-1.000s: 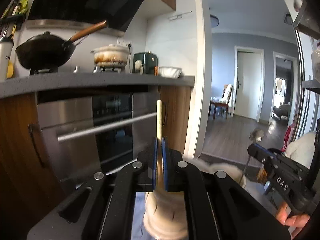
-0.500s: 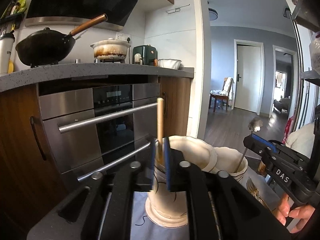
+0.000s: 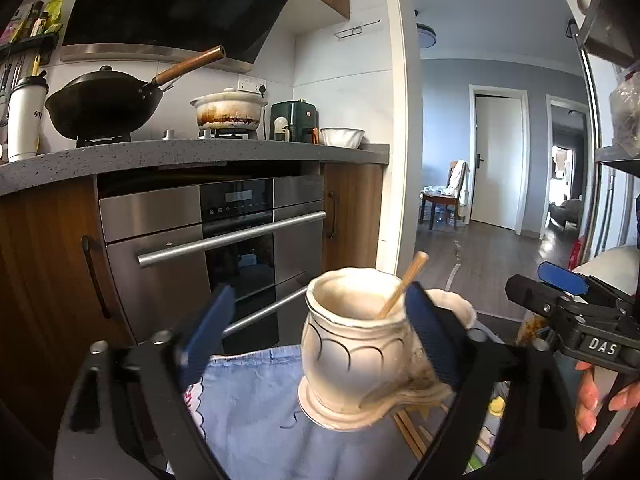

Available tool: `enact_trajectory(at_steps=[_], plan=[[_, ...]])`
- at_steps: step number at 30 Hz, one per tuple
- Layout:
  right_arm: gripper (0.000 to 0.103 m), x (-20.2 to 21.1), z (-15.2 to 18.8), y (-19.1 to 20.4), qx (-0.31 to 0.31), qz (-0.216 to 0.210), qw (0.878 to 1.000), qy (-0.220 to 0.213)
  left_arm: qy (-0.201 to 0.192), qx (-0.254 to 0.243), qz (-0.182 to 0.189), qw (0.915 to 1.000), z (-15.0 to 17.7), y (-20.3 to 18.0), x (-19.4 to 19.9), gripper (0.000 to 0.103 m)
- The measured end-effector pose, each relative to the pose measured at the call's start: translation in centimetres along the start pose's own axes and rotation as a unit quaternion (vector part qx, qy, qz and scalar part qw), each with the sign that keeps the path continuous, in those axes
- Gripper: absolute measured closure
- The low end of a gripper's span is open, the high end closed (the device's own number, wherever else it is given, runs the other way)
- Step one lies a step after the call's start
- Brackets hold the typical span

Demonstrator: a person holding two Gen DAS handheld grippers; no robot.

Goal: Organize utensils
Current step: 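Drop the chopstick in the tall cup while the right tool drops the spoon in the short cup, then withdraw both open tools from the holder back over the utensils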

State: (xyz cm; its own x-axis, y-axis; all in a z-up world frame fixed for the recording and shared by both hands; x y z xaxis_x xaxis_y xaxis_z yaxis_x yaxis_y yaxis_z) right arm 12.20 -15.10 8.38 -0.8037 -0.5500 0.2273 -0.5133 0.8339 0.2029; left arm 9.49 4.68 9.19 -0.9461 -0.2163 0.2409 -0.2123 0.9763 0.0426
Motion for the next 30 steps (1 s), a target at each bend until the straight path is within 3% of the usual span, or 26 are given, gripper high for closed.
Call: enact_trajectory(at_steps=[2, 13, 30], plan=[[0.008, 1.1, 0.1, 0.4, 0.011, 0.001, 1.000, -0.007, -0.003, -0.002, -0.003, 1.0000, 0.2, 0.0, 0.7, 0.005], [0.005, 4.6, 2.3, 1.3, 0.046, 0.007, 0.999, -0.015, 0.010, -0.021, -0.018, 0.9996, 2.3, 0.1, 3.7, 0.005], [0.005, 7.5, 6.5, -1.0, 0.035, 0.023, 0.999, 0.009, 0.029, -0.053, -0.019, 0.9980, 5.2, -0.5, 5.9, 0.005]])
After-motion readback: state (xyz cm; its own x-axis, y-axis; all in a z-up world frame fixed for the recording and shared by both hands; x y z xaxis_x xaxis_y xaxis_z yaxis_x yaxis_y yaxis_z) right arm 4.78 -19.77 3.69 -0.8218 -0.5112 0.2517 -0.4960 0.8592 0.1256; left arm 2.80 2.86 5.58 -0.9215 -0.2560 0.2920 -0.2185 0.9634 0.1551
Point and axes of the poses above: each gripper's, at about its wrist camera, not at the fingertips, and x roughly against the way its jaws point, y to its left, z to its underside, the point moved 1 cm from there along -x, roughly the way its jaws point, and after that the axes turned 15 degrees about -z, right-handed, at the moved point
